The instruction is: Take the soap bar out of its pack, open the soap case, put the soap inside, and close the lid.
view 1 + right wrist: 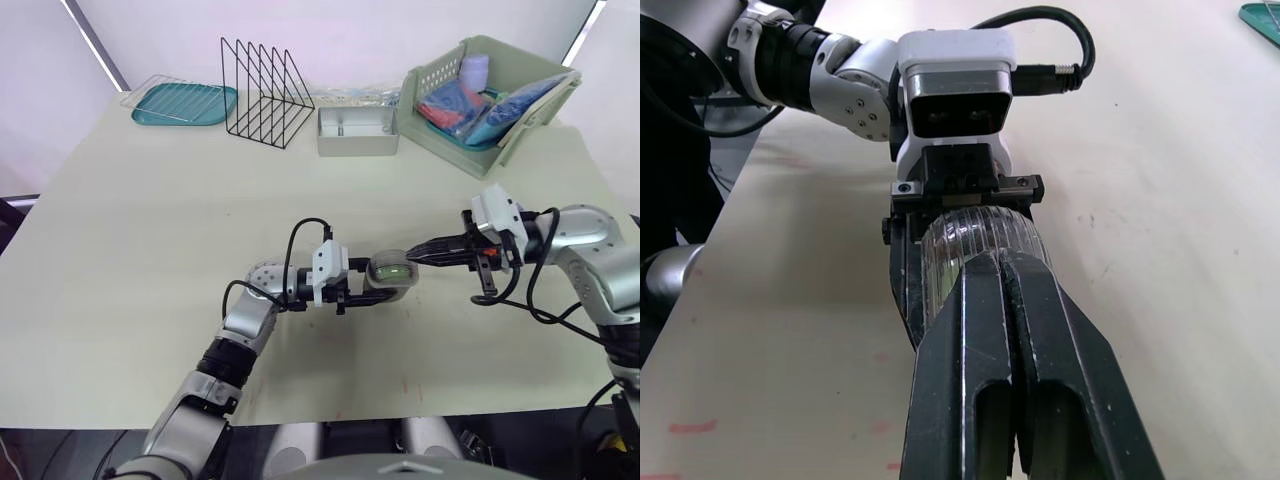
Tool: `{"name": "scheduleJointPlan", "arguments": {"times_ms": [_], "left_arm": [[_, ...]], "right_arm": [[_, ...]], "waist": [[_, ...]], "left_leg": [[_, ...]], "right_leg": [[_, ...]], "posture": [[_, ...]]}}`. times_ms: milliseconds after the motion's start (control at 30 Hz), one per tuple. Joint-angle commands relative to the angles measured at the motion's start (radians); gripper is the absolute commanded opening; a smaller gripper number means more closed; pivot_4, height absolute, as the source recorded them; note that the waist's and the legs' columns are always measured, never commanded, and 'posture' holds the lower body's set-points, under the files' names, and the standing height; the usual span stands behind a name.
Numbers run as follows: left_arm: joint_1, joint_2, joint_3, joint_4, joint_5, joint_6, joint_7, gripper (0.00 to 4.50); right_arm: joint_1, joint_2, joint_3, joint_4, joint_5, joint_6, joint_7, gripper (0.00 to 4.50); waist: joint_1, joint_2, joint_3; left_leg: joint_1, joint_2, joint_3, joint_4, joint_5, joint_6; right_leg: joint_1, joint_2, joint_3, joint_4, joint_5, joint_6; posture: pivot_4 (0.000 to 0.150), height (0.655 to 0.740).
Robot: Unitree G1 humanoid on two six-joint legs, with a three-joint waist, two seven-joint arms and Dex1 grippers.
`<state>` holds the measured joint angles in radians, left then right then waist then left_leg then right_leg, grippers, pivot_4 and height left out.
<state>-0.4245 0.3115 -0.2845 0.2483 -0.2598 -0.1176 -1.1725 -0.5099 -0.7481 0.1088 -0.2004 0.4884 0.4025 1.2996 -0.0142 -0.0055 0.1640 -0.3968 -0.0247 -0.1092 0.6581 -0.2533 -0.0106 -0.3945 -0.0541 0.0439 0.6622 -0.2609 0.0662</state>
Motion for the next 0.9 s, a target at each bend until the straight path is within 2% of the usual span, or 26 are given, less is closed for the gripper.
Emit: {"name": "scheduleJointPlan", "arguments": {"times_ms": [33, 900], "left_arm": [[0.008, 0.014, -0.001, 0.01, 0.031, 0.01, 0.013, 1.89], [0.002, 0.007, 0.001, 0.022, 0.037, 0.002, 0.024, 1.89]], "right_arm": [[-0.005, 0.007, -0.001, -0.03, -0.008, -0.021, -0.008, 0.03], [0.006, -0.002, 0.076, -0.023, -0.111, -0.062, -0.011, 0.03]], "waist": [[0.0, 0.0, 0.0], [0.0, 0.0, 0.0]], "left_leg": [[0.0, 0.0, 0.0, 0.0, 0.0, 0.0], [0.001, 0.0, 0.0, 0.0, 0.0, 0.0]], "right_leg": [[0.0, 0.0, 0.0, 0.0, 0.0, 0.0], [0.001, 0.0, 0.0, 0.0, 0.0, 0.0]], "posture": [[0.15, 0.74], [0.15, 0.74]]}}
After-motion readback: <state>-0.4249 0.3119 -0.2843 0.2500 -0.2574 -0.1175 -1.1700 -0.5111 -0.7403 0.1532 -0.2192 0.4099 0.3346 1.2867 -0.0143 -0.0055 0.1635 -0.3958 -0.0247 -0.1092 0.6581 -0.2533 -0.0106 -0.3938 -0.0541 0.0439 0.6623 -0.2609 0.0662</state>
